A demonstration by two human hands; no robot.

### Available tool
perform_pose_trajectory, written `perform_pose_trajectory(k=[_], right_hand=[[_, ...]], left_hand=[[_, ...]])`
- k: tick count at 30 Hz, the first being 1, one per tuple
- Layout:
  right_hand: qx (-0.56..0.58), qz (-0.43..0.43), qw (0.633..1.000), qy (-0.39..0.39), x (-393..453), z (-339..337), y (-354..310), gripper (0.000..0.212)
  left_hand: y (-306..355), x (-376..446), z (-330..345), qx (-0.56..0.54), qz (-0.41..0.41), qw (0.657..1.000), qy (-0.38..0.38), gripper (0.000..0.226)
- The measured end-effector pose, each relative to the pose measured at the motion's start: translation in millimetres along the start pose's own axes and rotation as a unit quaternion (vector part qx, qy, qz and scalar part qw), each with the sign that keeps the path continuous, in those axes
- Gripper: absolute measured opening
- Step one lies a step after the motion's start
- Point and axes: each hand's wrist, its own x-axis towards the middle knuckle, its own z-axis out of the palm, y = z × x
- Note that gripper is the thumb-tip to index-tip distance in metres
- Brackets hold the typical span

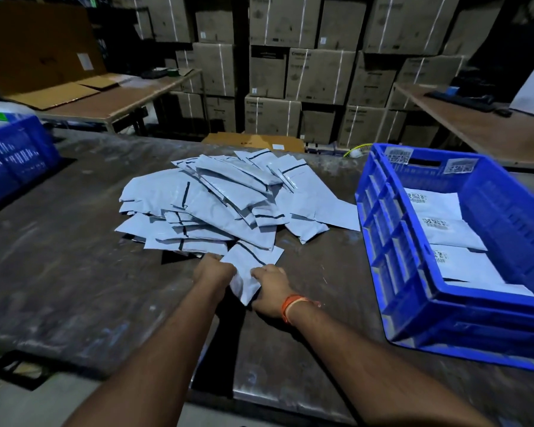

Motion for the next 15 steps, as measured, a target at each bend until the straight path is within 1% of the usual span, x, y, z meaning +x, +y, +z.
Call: perform_pose_trajectory(k=[2,3,4,6,8,9,10,12,13,14,15], right_hand=[[0.003,-0.027,1.000,-0.004,-9.6,1.0,13.9,0.092],[-0.007,-0.040,0.999,0.004,-16.9,0.6,18.9,0.098],[-0.018,-0.051,0.998,0.020,-25.1,0.4,23.0,0.100],[-0.012,-0.051,0.997,0.056,-37.8,0.9,30.6,0.088],[0.028,-0.053,0.994,0.091,-49.4,2.6,38.2,0.066],[0.054,-0.066,0.989,0.124,-55.0,2.0,42.8,0.056],[0.086,-0.086,0.979,0.167,-60.0,1.1,47.9,0.049],[0.182,-0.111,0.947,0.242,-76.0,-10.1,51.4,0.036],[0.242,-0.105,0.928,0.261,-85.0,-18.1,49.5,0.031],[0.319,-0.080,0.905,0.270,-93.0,-27.3,46.0,0.025],[0.417,-0.033,0.869,0.265,-98.5,-35.3,41.5,0.018]], left_hand=[[-5.0,-14.5,5.5,-0.067,0.008,0.998,-0.017,0.042],[-3.2,-27.4,7.5,-0.102,0.010,0.994,-0.033,0.048],[-1.0,-39.0,9.7,-0.135,0.008,0.990,-0.046,0.054],[8.6,-67.5,13.1,-0.183,0.001,0.981,-0.059,0.066],[11.9,-86.6,19.1,-0.206,-0.008,0.976,-0.071,0.076],[12.6,-95.1,20.7,-0.222,-0.014,0.971,-0.082,0.073],[12.2,-102.2,21.7,-0.240,-0.019,0.966,-0.092,0.065],[10.3,-113.6,20.1,-0.297,-0.017,0.950,-0.094,0.033],[8.0,-119.1,18.9,-0.323,-0.011,0.942,-0.088,0.026],[3.2,-121.8,18.3,-0.329,0.003,0.941,-0.075,0.027],[-1.4,-125.1,18.7,-0.318,0.026,0.946,-0.063,0.031]])
